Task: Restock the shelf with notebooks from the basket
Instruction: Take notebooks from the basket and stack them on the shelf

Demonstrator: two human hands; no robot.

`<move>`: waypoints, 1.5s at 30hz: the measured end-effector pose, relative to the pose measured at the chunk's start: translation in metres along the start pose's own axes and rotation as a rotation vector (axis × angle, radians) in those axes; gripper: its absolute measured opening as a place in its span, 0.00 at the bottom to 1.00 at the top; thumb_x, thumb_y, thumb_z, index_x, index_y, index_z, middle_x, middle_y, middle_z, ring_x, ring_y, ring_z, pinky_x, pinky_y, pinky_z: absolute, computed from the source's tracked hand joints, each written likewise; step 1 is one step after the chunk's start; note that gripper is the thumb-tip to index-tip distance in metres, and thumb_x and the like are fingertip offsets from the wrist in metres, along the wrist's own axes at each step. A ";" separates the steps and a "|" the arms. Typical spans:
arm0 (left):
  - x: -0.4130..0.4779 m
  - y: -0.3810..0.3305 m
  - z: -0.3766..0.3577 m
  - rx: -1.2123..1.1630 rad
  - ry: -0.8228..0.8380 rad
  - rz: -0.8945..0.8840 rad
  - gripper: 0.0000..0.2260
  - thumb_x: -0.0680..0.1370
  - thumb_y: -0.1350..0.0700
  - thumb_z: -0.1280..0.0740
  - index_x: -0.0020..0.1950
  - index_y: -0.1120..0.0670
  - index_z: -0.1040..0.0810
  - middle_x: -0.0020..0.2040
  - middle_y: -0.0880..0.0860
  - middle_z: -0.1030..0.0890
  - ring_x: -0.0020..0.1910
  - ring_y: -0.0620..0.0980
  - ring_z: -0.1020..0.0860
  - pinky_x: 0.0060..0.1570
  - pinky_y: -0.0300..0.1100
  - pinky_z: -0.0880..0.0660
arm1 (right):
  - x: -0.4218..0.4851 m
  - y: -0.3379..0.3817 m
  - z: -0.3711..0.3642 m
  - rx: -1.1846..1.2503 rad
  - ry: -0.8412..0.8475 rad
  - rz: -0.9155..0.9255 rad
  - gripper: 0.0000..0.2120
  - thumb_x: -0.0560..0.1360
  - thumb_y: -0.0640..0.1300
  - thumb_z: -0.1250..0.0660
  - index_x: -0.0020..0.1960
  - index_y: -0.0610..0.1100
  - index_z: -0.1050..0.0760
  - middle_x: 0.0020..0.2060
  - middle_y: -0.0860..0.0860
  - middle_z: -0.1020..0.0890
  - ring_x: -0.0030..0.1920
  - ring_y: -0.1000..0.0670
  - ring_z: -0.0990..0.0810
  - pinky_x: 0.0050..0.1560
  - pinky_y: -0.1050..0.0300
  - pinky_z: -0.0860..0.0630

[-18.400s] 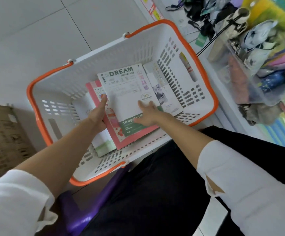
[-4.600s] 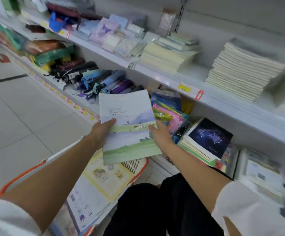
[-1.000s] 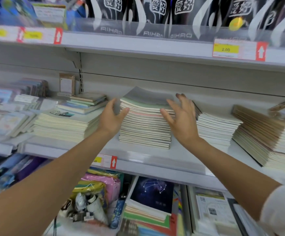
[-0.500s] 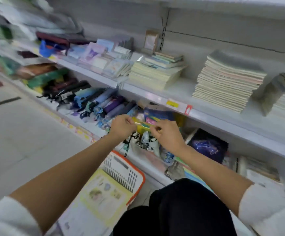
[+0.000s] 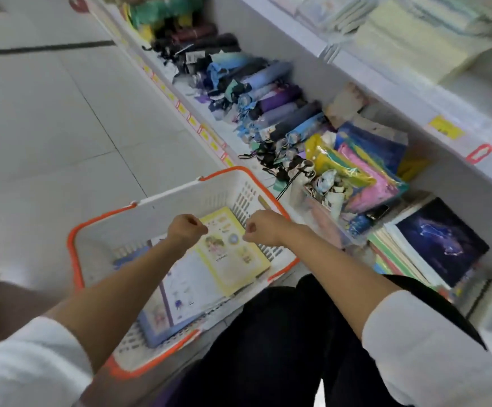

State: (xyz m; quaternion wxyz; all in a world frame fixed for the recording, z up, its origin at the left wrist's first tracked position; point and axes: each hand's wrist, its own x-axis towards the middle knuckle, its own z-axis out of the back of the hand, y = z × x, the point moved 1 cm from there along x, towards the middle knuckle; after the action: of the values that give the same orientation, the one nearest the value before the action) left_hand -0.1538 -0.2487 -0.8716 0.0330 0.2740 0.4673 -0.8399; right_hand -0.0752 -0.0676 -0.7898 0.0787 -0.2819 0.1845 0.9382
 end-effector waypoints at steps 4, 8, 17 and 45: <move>0.015 0.052 0.005 0.010 -0.020 0.159 0.07 0.73 0.61 0.27 0.37 0.59 0.23 0.32 0.54 0.25 0.33 0.51 0.27 0.37 0.41 0.30 | 0.030 0.005 -0.022 0.013 0.079 -0.069 0.21 0.80 0.48 0.37 0.59 0.30 0.24 0.49 0.28 0.24 0.36 0.43 0.29 0.37 0.55 0.32; 0.027 0.097 0.008 -0.003 -0.012 0.321 0.06 0.75 0.63 0.31 0.38 0.61 0.24 0.33 0.58 0.26 0.30 0.52 0.30 0.36 0.42 0.31 | 0.045 -0.017 -0.050 0.142 0.180 -0.151 0.18 0.79 0.46 0.36 0.59 0.30 0.23 0.64 0.41 0.23 0.50 0.42 0.20 0.53 0.46 0.23; 0.032 0.135 -0.034 -0.304 0.036 0.579 0.20 0.77 0.60 0.32 0.68 0.61 0.28 0.54 0.58 0.24 0.43 0.51 0.25 0.49 0.45 0.26 | 0.075 -0.067 -0.097 0.533 0.050 -0.350 0.16 0.79 0.43 0.36 0.64 0.37 0.24 0.68 0.43 0.27 0.66 0.42 0.27 0.63 0.48 0.28; 0.069 0.124 -0.085 -0.344 -0.138 0.489 0.31 0.67 0.48 0.22 0.62 0.55 0.33 0.55 0.55 0.23 0.45 0.52 0.23 0.37 0.45 0.24 | 0.122 -0.082 -0.125 0.947 -0.033 -0.635 0.18 0.78 0.37 0.37 0.66 0.32 0.28 0.66 0.37 0.26 0.66 0.40 0.27 0.66 0.44 0.28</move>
State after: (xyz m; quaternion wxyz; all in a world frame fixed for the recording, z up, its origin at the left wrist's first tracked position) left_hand -0.1372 -0.2366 -1.0356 0.3118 0.3111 0.5194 -0.7323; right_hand -0.0934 -0.0360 -0.9789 0.4776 -0.2429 0.4897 0.6878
